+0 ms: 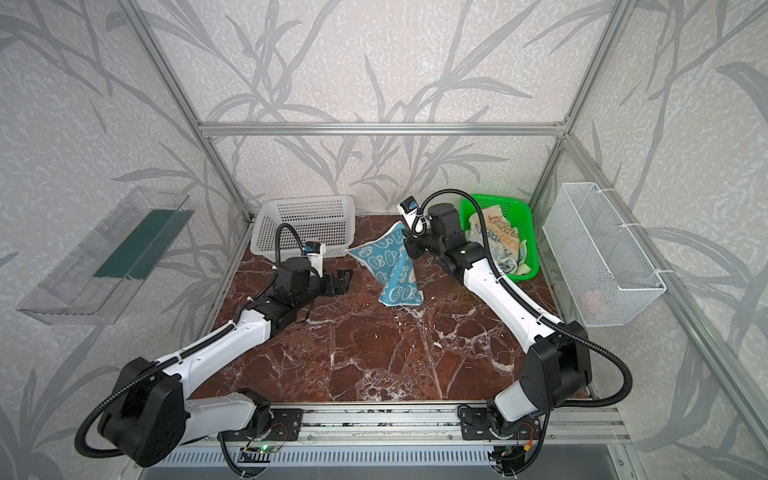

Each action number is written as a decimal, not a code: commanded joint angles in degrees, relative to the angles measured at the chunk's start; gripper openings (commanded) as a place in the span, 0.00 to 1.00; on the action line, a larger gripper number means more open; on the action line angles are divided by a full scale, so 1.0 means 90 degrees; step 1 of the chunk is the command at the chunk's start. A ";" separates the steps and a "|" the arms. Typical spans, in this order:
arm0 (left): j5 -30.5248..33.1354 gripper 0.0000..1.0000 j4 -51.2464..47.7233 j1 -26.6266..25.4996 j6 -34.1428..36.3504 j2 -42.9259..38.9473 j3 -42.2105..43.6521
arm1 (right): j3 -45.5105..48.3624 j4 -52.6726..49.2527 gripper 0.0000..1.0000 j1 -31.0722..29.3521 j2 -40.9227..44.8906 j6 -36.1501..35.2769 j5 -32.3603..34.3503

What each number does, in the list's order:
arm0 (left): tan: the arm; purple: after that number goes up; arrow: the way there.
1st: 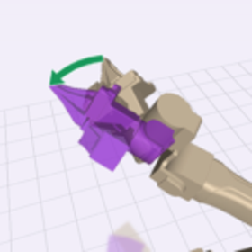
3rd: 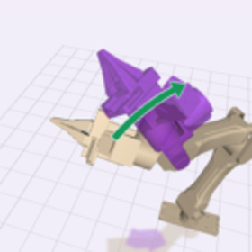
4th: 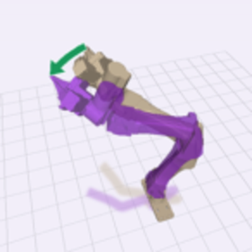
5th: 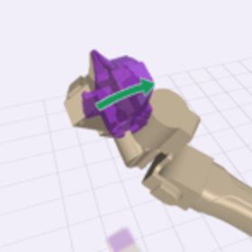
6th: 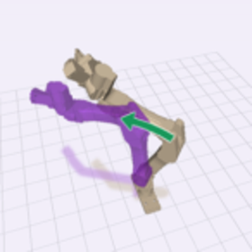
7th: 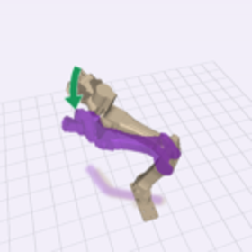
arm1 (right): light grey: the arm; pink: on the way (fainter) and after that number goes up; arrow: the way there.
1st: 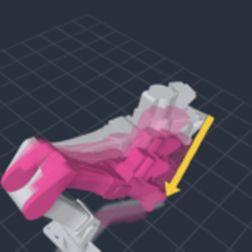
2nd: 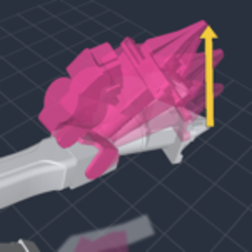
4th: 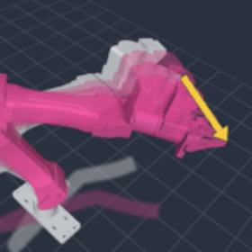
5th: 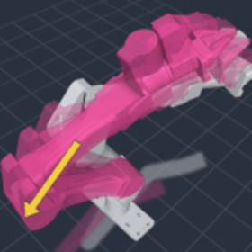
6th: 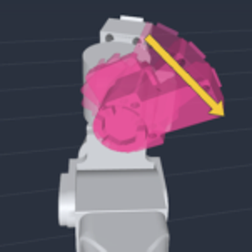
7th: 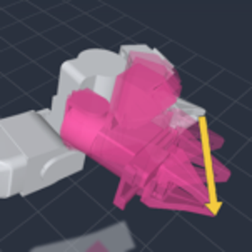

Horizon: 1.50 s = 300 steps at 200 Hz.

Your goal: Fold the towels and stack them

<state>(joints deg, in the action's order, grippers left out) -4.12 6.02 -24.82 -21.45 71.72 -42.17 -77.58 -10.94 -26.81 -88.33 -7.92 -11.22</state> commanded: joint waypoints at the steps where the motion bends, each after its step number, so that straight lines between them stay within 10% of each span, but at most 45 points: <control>1: 0.0172 0.98 -0.0083 -0.0043 0.0069 -0.0158 -0.0070 | 0.0096 0.0073 0.00 -0.0055 -0.0598 0.0802 -0.0026; 71: -0.0084 0.96 -0.0610 -0.0290 0.0458 -0.0198 0.0074 | -0.0245 0.0227 0.00 0.0440 -0.2030 0.2387 0.1462; 124: -0.0493 0.92 -0.1178 -0.1101 0.1696 0.0073 0.0085 | 0.0457 0.0526 0.55 0.0500 -0.1584 0.1965 0.1098; 177: -0.0521 0.83 -0.1317 -0.1259 0.1762 0.0467 -0.0028 | 0.2292 0.1174 0.56 0.0401 -0.0447 0.1096 -0.0081; 300: -0.0281 0.86 0.0763 -0.1247 0.0441 0.0681 0.0693 | 0.4520 0.2873 0.56 -0.1158 0.0098 0.1985 0.1466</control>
<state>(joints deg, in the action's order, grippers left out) -7.60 7.70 -36.25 -14.90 77.58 -36.45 -35.18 11.77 -36.56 -86.61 8.99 -1.26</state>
